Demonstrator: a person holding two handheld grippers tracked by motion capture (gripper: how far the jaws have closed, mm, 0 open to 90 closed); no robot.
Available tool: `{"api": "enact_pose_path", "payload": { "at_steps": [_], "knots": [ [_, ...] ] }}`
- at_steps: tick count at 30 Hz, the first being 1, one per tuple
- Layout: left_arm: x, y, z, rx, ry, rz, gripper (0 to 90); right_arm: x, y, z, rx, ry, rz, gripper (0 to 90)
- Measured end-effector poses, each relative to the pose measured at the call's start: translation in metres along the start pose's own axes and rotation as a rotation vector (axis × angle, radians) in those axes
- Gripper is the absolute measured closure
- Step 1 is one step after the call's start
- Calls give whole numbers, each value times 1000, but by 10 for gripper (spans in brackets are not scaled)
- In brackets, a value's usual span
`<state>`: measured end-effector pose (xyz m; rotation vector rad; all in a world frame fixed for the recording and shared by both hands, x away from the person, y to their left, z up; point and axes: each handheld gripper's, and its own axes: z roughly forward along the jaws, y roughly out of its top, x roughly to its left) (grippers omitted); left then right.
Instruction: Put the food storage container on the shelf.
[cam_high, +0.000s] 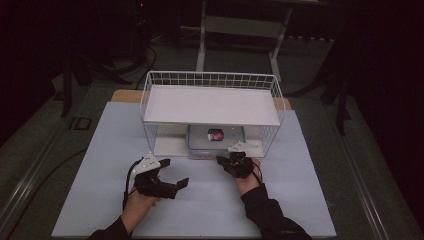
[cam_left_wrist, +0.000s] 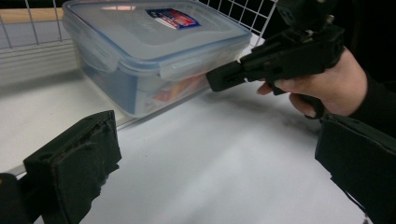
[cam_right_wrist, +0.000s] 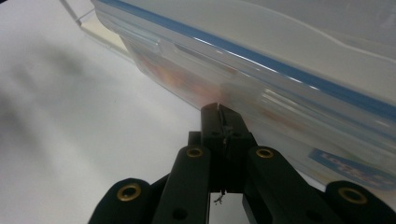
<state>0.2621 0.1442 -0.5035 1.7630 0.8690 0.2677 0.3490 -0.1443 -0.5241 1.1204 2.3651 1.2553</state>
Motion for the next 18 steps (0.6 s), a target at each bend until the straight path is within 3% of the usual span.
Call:
{"api": "enact_pose_path", "payload": {
  "at_steps": [8, 13, 18],
  "knots": [
    [-4, -2, 1, 9, -10, 32, 0, -1, 11, 15, -7, -5, 16, 898],
    [-4, -2, 1, 19, -20, 39, 0, -8, 17, 20, -23, -1, 70, 898],
    [-5, -3, 2, 27, -24, 38, 0, -12, 23, 26, -26, -19, 52, 897]
  ]
}}
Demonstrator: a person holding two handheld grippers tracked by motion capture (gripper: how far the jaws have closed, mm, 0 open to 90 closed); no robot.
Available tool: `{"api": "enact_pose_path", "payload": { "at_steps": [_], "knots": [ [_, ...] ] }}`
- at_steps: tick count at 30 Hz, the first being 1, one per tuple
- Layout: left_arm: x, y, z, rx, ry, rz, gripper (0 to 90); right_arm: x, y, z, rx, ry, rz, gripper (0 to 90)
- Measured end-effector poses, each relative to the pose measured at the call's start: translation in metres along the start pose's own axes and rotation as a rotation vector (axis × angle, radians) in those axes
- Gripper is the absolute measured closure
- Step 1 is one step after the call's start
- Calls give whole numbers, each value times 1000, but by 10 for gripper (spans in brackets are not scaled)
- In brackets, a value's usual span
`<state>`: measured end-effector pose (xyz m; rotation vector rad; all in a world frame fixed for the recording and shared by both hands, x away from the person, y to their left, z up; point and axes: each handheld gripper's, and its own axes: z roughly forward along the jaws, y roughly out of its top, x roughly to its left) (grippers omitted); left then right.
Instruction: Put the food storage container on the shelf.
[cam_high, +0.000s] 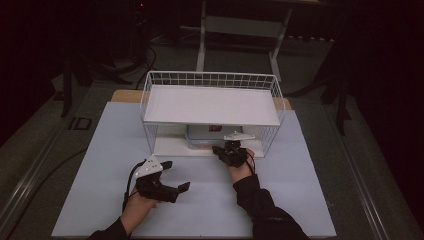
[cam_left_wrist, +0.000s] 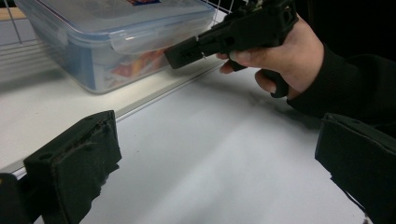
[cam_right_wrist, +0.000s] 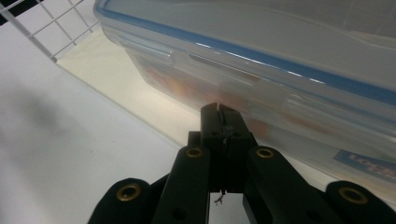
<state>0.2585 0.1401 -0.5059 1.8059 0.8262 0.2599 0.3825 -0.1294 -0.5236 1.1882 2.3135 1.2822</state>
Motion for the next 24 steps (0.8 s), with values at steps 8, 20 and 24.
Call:
{"api": "enact_pose_path", "payload": {
  "at_steps": [8, 20, 24],
  "knots": [
    [2, 0, -2, -2, 10, -10, 0, 2, 5, 9, 7, 6, 0, 896],
    [2, 4, -8, -18, 14, 8, 0, 16, 0, -12, -31, 68, -44, 531],
    [1, 4, -8, -20, 2, 11, 0, 17, -6, -23, -45, 87, -47, 344]
  ]
}}
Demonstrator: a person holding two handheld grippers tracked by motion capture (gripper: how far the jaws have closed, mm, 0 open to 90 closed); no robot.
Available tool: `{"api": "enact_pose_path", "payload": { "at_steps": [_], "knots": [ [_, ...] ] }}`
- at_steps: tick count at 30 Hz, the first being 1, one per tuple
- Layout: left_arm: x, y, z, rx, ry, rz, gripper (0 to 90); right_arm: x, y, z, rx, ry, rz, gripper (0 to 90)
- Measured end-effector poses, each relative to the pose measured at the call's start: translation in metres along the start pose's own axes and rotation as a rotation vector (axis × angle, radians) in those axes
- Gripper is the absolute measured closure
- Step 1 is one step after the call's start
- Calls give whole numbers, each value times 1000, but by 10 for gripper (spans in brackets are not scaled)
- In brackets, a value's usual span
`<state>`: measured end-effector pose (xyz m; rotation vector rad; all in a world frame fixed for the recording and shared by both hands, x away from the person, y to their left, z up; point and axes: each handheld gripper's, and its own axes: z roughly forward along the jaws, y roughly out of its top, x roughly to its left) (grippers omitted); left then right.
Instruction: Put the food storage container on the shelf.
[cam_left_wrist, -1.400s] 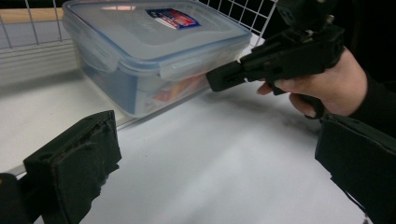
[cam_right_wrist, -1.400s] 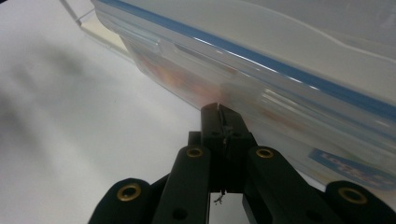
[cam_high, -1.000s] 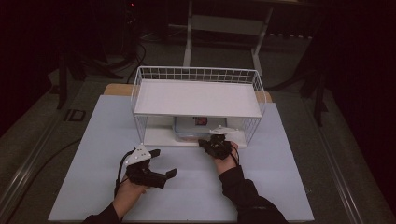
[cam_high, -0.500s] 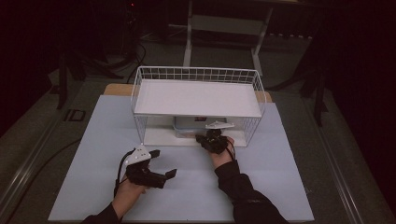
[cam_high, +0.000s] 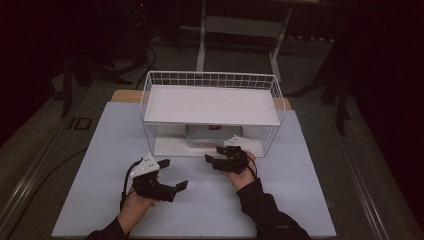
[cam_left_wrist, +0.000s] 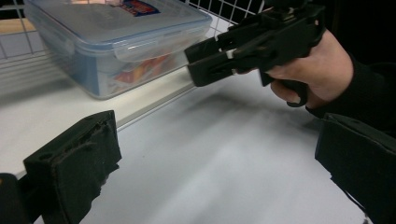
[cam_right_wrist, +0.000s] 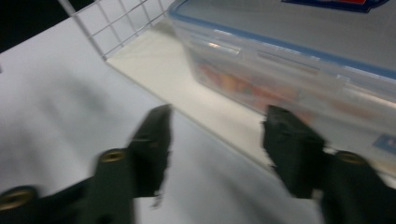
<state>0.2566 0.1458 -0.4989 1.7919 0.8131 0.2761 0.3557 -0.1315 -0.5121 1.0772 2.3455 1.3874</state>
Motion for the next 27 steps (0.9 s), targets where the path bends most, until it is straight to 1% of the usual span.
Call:
{"api": "enact_pose_path", "payload": {
  "at_steps": [1, 2, 3, 5, 7, 9, 12, 14, 16, 18, 20, 22, 27],
  "knots": [
    [0, 0, 0, 4, -1, 4, 0, 1, -1, -3, -14, 8, 2, 304],
    [-1, 0, 0, 6, -5, 5, 0, 0, -3, -6, -18, 30, 1, 249],
    [-1, 0, 0, 5, -12, 6, 0, 0, -4, -9, -22, 52, 6, 213],
    [-2, 0, 1, 8, -12, 12, 0, 1, -7, -17, -41, 73, 21, 196],
    [-2, 1, 1, 6, -23, 12, 0, 1, -10, -23, -44, 88, 26, 143],
    [-3, 1, 0, 8, -24, 19, 0, 1, -13, -32, -54, 101, 36, 141],
    [-4, 1, -2, 8, -30, 24, 0, 1, -16, -47, -74, 98, 32, 140],
    [-5, 1, -4, 6, -37, 25, 0, 2, -18, -57, -75, 96, 23, 140],
    [-6, 2, -5, 7, -38, 30, 0, 3, -21, -68, -88, 95, 14, 140],
    [-6, 2, -6, 5, -42, 40, 0, 5, -23, -76, -86, 85, -12, 141],
    [-7, 3, -7, -2, -50, 38, 0, 6, -26, -84, -94, 84, -19, 141],
    [-7, 2, -8, 1, -49, 43, 0, 7, -29, -90, -93, 68, -31, 141],
    [-7, -1, -13, 1, -62, 47, 0, 8, -40, -106, -93, 64, -49, 141]
  ]
}}
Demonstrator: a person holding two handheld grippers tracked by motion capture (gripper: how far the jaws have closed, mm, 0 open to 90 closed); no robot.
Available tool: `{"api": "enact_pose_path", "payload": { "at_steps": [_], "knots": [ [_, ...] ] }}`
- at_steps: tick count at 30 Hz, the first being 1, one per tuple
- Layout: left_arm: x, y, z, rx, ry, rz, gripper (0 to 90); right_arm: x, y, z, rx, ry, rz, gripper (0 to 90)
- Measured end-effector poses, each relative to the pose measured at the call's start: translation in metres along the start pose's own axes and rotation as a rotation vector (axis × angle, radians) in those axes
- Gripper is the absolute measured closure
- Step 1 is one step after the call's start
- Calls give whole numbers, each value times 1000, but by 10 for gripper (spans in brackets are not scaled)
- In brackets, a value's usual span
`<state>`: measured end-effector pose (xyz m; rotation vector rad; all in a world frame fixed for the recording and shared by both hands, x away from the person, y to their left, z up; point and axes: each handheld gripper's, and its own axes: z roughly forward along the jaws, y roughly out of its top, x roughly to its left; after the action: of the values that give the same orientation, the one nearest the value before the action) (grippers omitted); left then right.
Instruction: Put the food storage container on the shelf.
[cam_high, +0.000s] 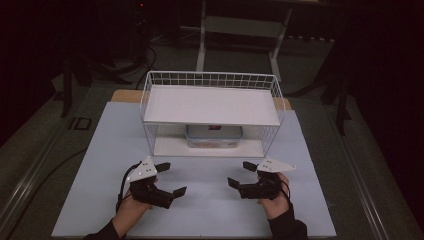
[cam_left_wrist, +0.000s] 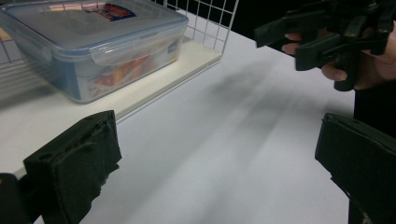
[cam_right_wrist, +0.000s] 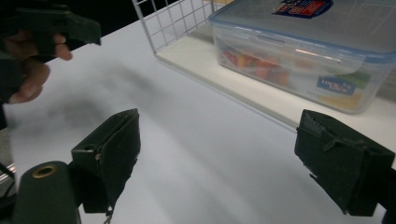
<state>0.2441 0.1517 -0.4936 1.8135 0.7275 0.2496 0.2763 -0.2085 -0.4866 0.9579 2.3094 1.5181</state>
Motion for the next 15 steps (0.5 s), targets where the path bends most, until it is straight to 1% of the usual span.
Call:
{"api": "enact_pose_path", "payload": {
  "at_steps": [2, 7, 10, 11, 12, 14, 15],
  "knots": [
    [1, -2, -3, 1, -8, -7, 0, 1, -4, -7, 3, -15, -12, 143],
    [-1, -7, -9, 14, -11, -8, 0, 2, -13, -22, -1, -14, -14, 144],
    [-2, -12, -12, 17, -11, -15, 0, 1, -20, -32, 6, -32, -15, 144],
    [-2, -13, -13, 13, -7, -13, 0, 1, -22, -35, 5, -30, -13, 143],
    [-2, -14, -13, 13, -6, -15, 0, 1, -24, -37, 8, -29, -12, 143],
    [-3, -15, -12, 17, -11, -16, 0, 1, -28, -42, 12, -43, -25, 143],
    [-3, -15, -11, 18, -16, -17, 0, 1, -30, -44, 17, -37, -22, 143]
  ]
}}
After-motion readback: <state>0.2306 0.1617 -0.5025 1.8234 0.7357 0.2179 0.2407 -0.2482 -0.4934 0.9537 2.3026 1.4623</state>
